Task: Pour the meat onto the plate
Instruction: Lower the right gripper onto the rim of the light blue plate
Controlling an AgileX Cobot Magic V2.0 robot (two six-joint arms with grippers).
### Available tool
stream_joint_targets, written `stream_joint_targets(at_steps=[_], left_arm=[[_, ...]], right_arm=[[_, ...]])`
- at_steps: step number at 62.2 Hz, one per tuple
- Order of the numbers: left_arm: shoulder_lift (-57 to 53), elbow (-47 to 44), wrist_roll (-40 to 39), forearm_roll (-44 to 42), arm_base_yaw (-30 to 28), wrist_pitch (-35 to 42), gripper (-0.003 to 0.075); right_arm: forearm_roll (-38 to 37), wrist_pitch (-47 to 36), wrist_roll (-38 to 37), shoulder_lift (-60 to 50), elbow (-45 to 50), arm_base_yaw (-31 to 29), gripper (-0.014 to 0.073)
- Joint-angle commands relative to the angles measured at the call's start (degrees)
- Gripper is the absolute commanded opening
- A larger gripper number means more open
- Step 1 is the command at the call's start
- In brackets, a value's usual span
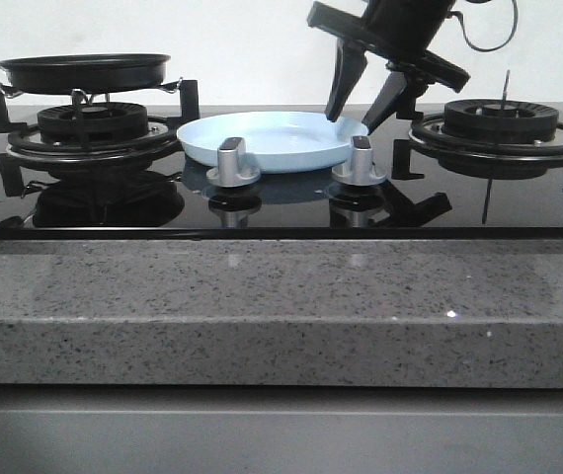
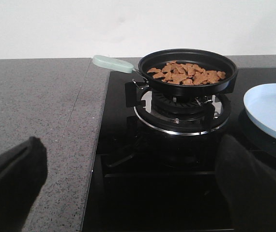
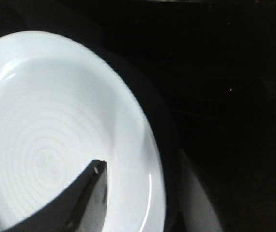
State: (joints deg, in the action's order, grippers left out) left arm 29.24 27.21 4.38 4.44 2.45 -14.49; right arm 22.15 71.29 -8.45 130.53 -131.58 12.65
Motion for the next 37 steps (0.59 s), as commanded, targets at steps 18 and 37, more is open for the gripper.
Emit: stream_joint_targets(at_steps=[18, 37], left_arm=[[0.5, 2.1, -0.5, 0.6, 0.4, 4.8, 0.0689], [0.5, 2.1, -0.5, 0.6, 0.4, 4.8, 0.0689]], right_arm=[[6.7, 5.5, 0.0, -2.7, -1.9, -1.5, 0.0339], [6.7, 5.5, 0.0, -2.7, -1.9, -1.5, 0.0339]])
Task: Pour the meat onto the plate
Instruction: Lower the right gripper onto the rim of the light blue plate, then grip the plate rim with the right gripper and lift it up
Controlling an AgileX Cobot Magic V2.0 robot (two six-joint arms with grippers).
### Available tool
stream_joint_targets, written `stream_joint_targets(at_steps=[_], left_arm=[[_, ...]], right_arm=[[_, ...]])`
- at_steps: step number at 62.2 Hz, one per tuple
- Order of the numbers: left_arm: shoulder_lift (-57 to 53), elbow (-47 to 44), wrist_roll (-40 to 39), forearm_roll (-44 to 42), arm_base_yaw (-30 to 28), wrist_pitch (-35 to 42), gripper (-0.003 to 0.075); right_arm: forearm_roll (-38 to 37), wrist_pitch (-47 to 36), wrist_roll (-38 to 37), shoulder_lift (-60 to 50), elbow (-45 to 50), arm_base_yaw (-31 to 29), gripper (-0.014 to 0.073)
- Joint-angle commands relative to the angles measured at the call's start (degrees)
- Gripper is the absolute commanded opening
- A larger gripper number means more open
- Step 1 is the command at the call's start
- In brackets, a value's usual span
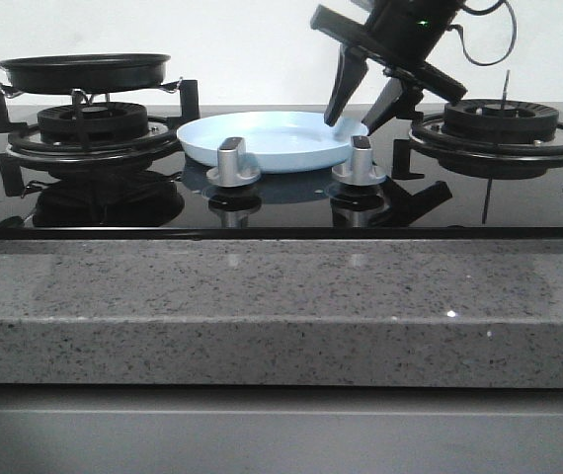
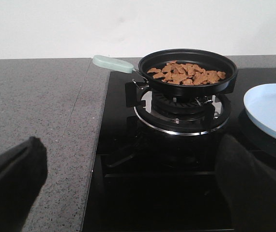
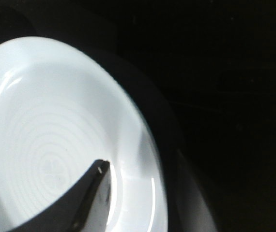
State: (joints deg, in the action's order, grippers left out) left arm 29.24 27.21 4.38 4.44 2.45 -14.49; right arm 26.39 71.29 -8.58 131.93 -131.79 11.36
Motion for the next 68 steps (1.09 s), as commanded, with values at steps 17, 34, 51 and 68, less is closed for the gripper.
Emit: stream_joint_targets(at_steps=[17, 34, 51, 68], left_arm=[[0.5, 2.1, -0.5, 0.6, 0.4, 4.8, 0.0689], [0.5, 2.1, -0.5, 0.6, 0.4, 4.8, 0.0689], [0.5, 2.1, -0.5, 0.6, 0.4, 4.8, 0.0689], [0.5, 2.1, -0.5, 0.6, 0.4, 4.8, 0.0689]], right_arm=[[4.3, 5.5, 0.1, -4.1, -1.7, -0.2, 0.019], [4.6, 5.5, 0.1, -4.1, -1.8, -0.2, 0.0154], [5.3, 5.5, 0.1, -4.1, -1.8, -0.2, 0.0065], [5.2, 5.5, 0.1, -4.1, -2.6, -0.2, -0.0034]])
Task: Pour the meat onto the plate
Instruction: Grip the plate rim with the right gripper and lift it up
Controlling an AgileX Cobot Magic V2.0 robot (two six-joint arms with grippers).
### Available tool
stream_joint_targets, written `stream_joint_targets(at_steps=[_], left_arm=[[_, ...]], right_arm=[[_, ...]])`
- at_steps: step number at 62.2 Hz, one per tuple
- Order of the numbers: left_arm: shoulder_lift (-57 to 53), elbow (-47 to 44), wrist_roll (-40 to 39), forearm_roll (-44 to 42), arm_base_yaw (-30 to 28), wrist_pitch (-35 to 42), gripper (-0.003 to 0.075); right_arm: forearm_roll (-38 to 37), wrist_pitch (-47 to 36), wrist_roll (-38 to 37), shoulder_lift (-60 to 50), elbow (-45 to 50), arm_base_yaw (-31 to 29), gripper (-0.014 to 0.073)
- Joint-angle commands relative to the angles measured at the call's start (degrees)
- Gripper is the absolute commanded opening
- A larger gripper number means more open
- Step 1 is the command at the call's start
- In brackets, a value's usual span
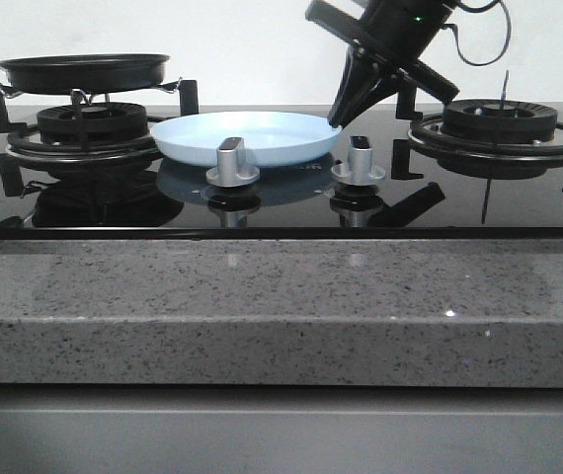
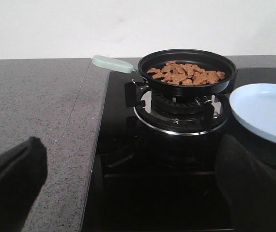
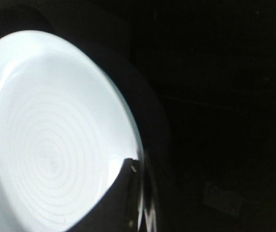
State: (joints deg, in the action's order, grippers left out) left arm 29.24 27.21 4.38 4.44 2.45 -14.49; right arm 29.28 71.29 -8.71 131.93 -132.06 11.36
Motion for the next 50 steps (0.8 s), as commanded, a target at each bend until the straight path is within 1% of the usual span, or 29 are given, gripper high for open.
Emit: stream_joint_targets(at_steps=[1, 5, 23, 50], left_arm=[[0.5, 2.1, -0.5, 0.6, 0.4, 4.8, 0.0689], [0.5, 2.1, -0.5, 0.6, 0.4, 4.8, 0.0689], [0.5, 2.1, -0.5, 0.6, 0.4, 4.8, 0.0689], [0.5, 2.1, -0.5, 0.6, 0.4, 4.8, 0.0689]], right_arm=[[2.1, 5.5, 0.3, -4.1, -2.4, -0.2, -0.0039], [1.5, 5.5, 0.3, -4.1, -2.5, -0.2, -0.0051], [0.5, 5.5, 0.3, -4.5, -2.5, -0.3, -0.0051], [-1.0, 5.6, 0.3, -8.8, -2.5, -1.0, -0.0051]])
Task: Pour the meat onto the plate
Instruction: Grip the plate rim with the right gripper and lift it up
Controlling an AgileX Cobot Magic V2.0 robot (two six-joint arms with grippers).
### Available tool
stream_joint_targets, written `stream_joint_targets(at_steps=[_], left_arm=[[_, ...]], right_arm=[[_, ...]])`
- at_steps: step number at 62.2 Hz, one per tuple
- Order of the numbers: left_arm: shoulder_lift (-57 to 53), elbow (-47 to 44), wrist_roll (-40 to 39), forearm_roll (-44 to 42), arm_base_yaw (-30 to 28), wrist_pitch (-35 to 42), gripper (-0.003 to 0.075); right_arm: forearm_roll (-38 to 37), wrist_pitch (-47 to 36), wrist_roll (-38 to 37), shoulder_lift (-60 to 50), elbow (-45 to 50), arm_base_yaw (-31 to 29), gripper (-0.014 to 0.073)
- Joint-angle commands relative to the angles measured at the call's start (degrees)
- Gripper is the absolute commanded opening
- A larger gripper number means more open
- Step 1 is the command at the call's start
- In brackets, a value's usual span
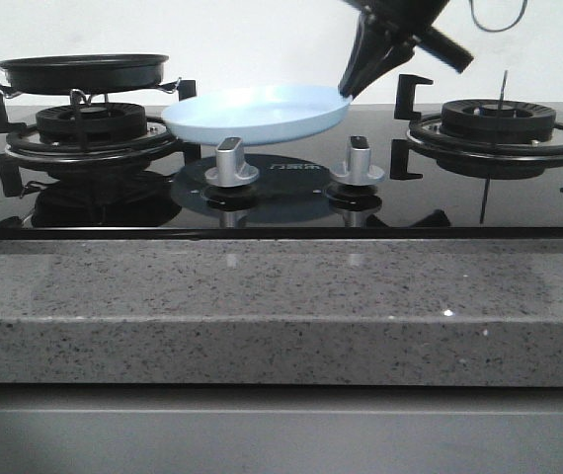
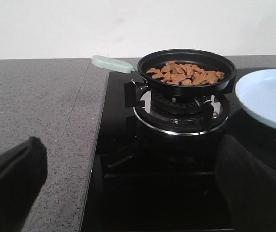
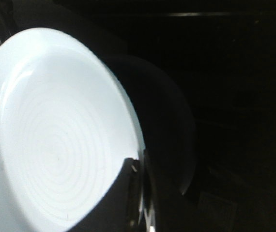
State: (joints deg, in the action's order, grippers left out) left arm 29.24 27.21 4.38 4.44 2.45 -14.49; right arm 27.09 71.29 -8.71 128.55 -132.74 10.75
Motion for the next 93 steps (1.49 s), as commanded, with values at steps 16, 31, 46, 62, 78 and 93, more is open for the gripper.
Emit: stream_joint_targets(at_steps=[16, 31, 46, 62, 78, 93], left_arm=[[0.5, 2.1, -0.5, 0.6, 0.4, 4.8, 0.0689], [0.5, 2.1, -0.5, 0.6, 0.4, 4.8, 0.0689], [0.5, 2.1, -0.5, 0.6, 0.4, 4.8, 0.0689], [0.5, 2.1, -0.5, 0.6, 0.4, 4.8, 0.0689], [0.5, 2.1, -0.5, 0.6, 0.4, 4.8, 0.0689], [0.5, 2.1, -0.5, 0.7, 0.4, 4.8, 0.0689]], right_arm=[[1.2, 5.7, 0.3, -8.6, -1.3, -0.5, -0.0051], [0.7, 5.7, 0.3, -14.5, 5.3, -0.5, -0.0051], [0.0, 5.5, 4.6, -22.6, 17.7, -0.5, -0.0051], [-2.2, -0.9, 7.3, -31.6, 31.5, -0.1, -0.0051], [2.5, -12.8, 13.7, -38.3, 46.8, 0.8, -0.0051], [11.7, -22.6, 22.1, -39.1, 53.8, 0.8, -0.0051]])
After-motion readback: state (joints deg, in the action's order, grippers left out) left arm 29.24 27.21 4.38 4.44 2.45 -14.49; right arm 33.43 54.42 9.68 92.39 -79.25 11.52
